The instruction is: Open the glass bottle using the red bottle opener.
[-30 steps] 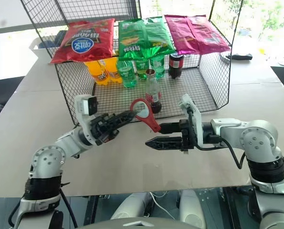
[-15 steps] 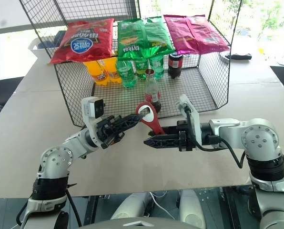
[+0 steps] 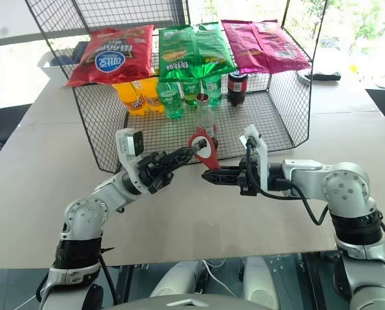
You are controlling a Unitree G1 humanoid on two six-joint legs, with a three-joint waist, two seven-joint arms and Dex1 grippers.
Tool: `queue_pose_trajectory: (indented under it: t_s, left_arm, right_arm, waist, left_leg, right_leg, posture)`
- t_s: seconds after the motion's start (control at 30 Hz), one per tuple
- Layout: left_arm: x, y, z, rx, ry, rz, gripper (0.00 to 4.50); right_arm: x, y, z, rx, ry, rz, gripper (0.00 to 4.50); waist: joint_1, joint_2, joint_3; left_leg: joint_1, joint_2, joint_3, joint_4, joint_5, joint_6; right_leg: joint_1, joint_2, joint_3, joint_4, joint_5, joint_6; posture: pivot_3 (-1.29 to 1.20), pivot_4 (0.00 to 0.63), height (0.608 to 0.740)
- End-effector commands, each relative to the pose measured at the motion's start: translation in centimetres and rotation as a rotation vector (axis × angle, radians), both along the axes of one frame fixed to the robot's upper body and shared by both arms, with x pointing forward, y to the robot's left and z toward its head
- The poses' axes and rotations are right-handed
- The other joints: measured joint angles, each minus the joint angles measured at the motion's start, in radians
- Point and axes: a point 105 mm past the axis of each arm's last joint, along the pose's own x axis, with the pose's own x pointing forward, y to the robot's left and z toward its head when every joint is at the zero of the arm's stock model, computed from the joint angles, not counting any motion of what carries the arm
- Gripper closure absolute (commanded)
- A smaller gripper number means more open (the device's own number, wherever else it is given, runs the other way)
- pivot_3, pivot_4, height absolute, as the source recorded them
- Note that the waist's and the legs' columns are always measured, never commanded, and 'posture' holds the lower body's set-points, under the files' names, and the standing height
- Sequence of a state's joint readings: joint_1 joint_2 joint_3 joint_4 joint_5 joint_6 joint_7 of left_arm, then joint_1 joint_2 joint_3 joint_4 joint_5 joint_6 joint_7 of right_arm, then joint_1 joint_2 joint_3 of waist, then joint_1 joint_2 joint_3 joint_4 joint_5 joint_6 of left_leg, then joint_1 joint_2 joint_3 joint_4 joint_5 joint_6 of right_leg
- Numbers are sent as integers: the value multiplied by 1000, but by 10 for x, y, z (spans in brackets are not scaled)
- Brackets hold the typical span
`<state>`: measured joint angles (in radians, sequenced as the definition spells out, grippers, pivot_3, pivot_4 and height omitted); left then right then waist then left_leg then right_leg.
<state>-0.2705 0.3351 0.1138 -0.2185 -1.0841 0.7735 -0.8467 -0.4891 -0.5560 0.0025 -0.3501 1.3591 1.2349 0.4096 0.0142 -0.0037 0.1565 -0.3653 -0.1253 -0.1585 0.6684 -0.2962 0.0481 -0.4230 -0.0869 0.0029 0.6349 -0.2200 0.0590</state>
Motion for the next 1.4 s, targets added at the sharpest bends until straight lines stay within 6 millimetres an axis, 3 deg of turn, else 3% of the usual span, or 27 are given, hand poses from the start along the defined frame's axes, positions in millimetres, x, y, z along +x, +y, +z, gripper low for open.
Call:
queue_pose_trajectory:
  t_s: [0.03, 0.13, 0.2, 0.33, 0.47, 0.57, 0.73, 0.87, 1.37, 1.4]
  left_arm:
    - [1, 15, 9, 26, -92, 117, 3699]
    - [1, 16, 14, 17, -117, 152, 2175]
    - [3, 18, 16, 16, -125, 188, 1746]
    - [19, 27, 15, 66, -178, 369, 158]
    - [41, 29, 13, 217, -346, 594, 158]
    - [60, 28, 4, 325, -426, 704, 158]
    - [76, 14, -9, 377, -477, 694, 158]
    - [88, -2, -8, 345, -505, 646, 158]
    - [112, -33, -7, 334, -541, 544, 158]
    - [113, -33, -6, 334, -543, 544, 384]
  right_arm:
    - [-6, -22, 7, 25, -45, -68, 4500]
    - [-3, -35, 5, 26, -54, -142, 4500]
    - [0, -44, 6, 33, -61, -200, 4500]
    - [4, -58, 5, 32, -90, -295, 4500]
    - [24, -73, 9, 33, -196, -465, 4500]
    - [33, -77, 23, 122, -247, -521, 4500]
    - [45, -81, 39, 122, -407, -605, 4500]
    - [54, -82, 43, 51, -528, -664, 4500]
    - [51, -77, 37, 43, -551, -697, 4500]
    - [51, -77, 37, 40, -552, -697, 4500]
  waist:
    - [3, 0, 0]
    - [2, 0, 0]
    - [4, 0, 0]
    - [3, 0, 0]
    - [4, 0, 0]
    - [9, 0, 0]
    - [9, 0, 0]
    - [10, 0, 0]
    - [1, -1, 0]
    - [0, -1, 0]
  left_leg:
    - [0, 0, 0, 0, 0, 0]
    - [-1, 0, 0, 0, 0, 0]
    - [0, 0, 0, 0, 0, 0]
    - [0, 0, 0, 0, 0, 0]
    - [0, 0, 2, 0, 0, 0]
    - [1, 0, 3, 0, 0, 0]
    - [0, 0, 3, 0, 0, 0]
    - [0, 0, 2, 0, 0, 0]
    - [-1, 0, 2, 1, 0, 0]
    - [0, 0, 2, 2, 0, 0]
  right_leg:
    - [0, 0, 0, 0, 0, 0]
    - [0, 0, 0, -1, 0, 0]
    - [0, 0, 0, 0, 0, 0]
    - [0, 0, 0, 0, 0, 0]
    - [0, 0, 1, 0, 0, 0]
    - [0, 0, 2, 0, 0, 0]
    - [0, 0, 2, 0, 1, 1]
    - [0, 0, 0, 0, 1, 1]
    - [0, 0, 0, 2, 1, 1]
    - [0, 0, 0, 2, 1, 1]
  posture:
    - [0, 150, 734]
    - [0, 150, 734]
    - [0, 150, 734]
    - [0, 150, 734]
    - [0, 150, 734]
    - [0, 150, 734]
    - [0, 150, 734]
    - [0, 150, 734]
    - [0, 150, 734]
    - [0, 150, 734]
